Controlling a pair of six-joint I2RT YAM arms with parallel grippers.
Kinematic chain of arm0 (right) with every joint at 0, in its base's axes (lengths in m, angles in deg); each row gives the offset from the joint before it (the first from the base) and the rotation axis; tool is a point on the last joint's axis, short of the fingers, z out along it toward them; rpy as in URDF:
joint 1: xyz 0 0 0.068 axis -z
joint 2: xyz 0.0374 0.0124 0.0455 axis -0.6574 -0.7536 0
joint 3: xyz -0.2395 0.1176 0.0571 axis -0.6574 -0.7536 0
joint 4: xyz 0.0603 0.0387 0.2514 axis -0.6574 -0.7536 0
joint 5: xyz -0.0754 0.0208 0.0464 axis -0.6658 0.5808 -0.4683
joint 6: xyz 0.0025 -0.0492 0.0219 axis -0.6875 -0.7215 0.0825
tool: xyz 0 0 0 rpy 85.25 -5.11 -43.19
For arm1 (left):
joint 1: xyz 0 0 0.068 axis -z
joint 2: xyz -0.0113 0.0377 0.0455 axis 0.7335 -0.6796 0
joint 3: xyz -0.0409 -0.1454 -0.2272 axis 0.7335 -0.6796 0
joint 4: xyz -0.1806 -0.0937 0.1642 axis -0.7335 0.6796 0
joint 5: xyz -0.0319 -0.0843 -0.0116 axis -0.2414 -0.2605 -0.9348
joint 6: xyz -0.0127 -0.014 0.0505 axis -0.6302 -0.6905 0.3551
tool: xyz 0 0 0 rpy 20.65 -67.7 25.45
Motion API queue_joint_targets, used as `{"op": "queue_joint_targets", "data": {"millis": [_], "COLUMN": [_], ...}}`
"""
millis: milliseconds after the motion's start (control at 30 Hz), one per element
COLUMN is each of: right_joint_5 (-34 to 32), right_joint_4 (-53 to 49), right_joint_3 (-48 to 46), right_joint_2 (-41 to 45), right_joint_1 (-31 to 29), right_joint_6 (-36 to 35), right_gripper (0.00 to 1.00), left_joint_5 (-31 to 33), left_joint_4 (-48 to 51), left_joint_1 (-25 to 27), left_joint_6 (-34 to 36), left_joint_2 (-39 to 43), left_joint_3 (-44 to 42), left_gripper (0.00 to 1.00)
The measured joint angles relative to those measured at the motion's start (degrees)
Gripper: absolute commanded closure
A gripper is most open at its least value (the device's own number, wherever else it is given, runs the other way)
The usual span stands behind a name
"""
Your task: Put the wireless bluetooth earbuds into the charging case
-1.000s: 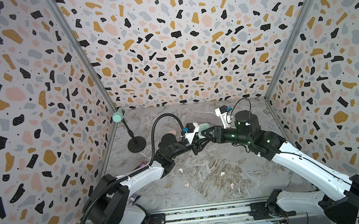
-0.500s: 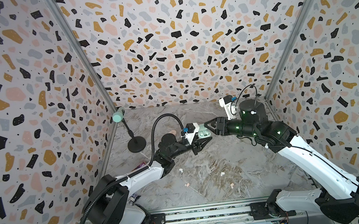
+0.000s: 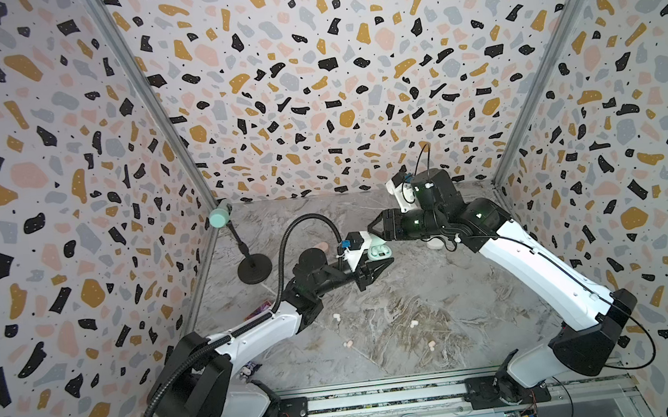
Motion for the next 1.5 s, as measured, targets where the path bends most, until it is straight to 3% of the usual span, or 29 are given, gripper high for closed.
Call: {"op": "queue_joint_targets", "data": {"millis": [400, 733, 933, 1100, 1300, 1500], "right_joint_5": [-1.03, -2.80, -2.91, -2.93, -2.89, -2.34], "right_joint_4": [-3.26, -5.99, -6.69, -7.80, -8.28, -8.33], "right_joint_3": [-5.51, -5.60, -5.49, -3.19, -2.21, -1.84], "right_joint_2": [5.27, 4.52, 4.28, 1.77, -1.33, -2.16], "right_joint_1": [-2.10, -3.80, -4.26, -5.27, -5.84, -5.84], "right_joint_6": [1.11, 1.07, 1.40, 1.20, 0.76, 0.55], "right_gripper": [0.50, 0.52, 0.32, 0.27, 0.30, 0.43], "left_joint_5": [0.09, 0.31, 0.44, 0.44, 0.48, 0.46], "left_joint_4": [1.84, 3.13, 3.52, 3.34, 3.13, 3.26], "left_joint_1": [0.00, 0.00, 0.00, 0.00, -0.07, -0.04], "left_joint_6": [1.20, 1.27, 1.27, 1.27, 1.27, 1.29], "left_joint_2": [0.24, 0.24, 0.24, 0.24, 0.26, 0.26], "left_joint_3": [-0.02, -0.02, -0.02, -0.02, -0.02, -0.04], "left_gripper": [1.00, 1.00, 1.00, 1.00, 1.00, 1.00]}}
